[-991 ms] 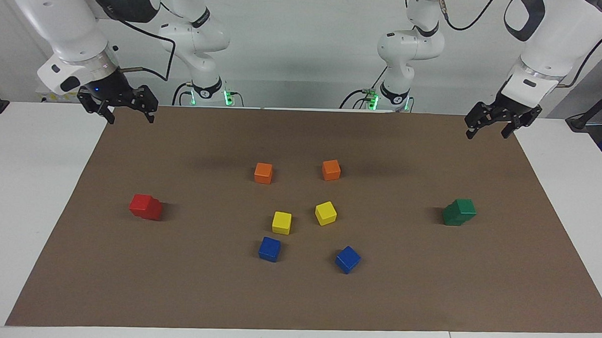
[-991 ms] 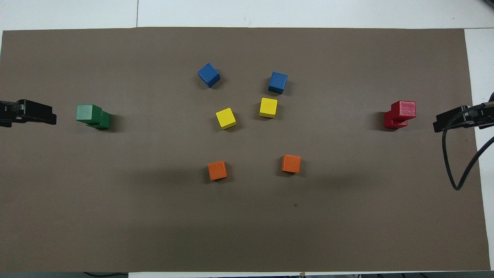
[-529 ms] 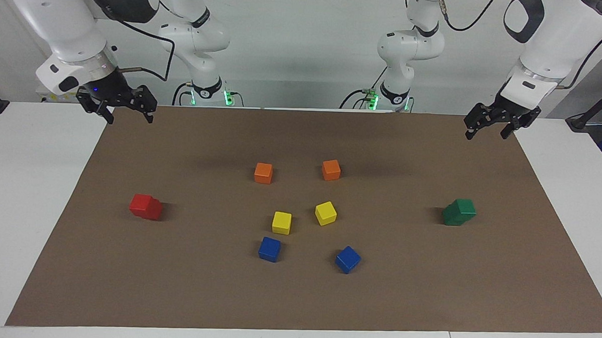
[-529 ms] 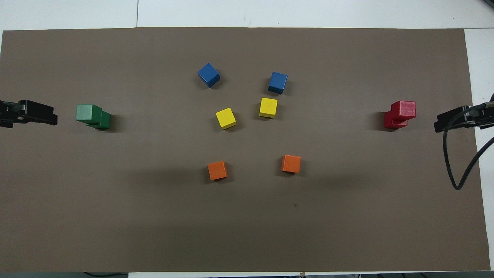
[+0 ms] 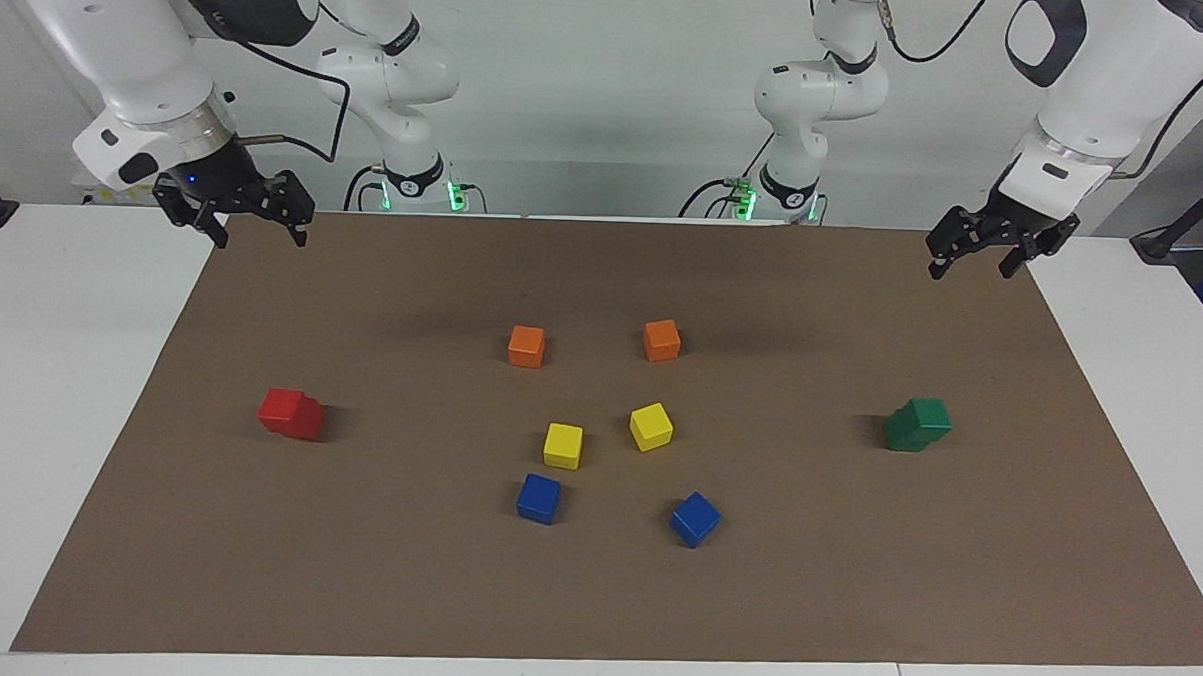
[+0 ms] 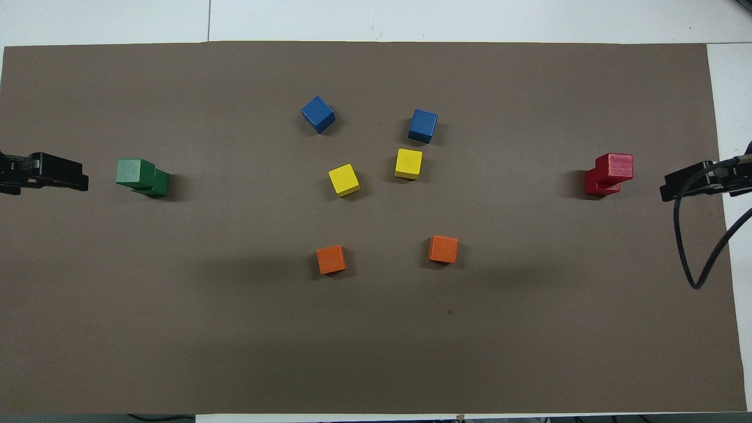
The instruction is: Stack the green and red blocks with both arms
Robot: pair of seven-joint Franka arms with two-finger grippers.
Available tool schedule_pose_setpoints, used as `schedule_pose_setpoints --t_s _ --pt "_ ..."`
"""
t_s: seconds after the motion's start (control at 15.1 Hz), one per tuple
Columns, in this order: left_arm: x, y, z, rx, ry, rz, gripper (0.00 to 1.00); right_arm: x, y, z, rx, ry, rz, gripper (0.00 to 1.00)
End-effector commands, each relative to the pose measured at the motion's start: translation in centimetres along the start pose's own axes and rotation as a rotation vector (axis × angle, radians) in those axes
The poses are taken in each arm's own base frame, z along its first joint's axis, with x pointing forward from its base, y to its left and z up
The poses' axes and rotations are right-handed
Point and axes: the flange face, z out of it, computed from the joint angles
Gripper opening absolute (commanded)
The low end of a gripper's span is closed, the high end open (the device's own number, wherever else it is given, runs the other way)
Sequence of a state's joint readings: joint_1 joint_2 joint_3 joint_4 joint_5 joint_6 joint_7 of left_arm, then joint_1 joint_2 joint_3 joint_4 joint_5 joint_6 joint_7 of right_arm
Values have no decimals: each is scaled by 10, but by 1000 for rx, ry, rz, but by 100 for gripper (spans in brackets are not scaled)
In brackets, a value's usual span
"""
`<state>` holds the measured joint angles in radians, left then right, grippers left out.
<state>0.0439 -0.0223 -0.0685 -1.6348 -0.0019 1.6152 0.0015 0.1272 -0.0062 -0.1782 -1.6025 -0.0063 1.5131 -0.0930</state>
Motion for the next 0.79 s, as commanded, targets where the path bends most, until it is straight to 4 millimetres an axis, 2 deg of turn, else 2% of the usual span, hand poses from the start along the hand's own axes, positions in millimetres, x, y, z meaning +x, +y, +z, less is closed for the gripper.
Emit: schedule_pose_setpoints --t_s 0.0,0.73 --pt "-4 3 3 -8 -13 0 100 -6 1 -1 -13 -6 -22 100" --pt "-4 3 3 -8 -13 0 100 -7 5 -1 -12 -4 -14 100"
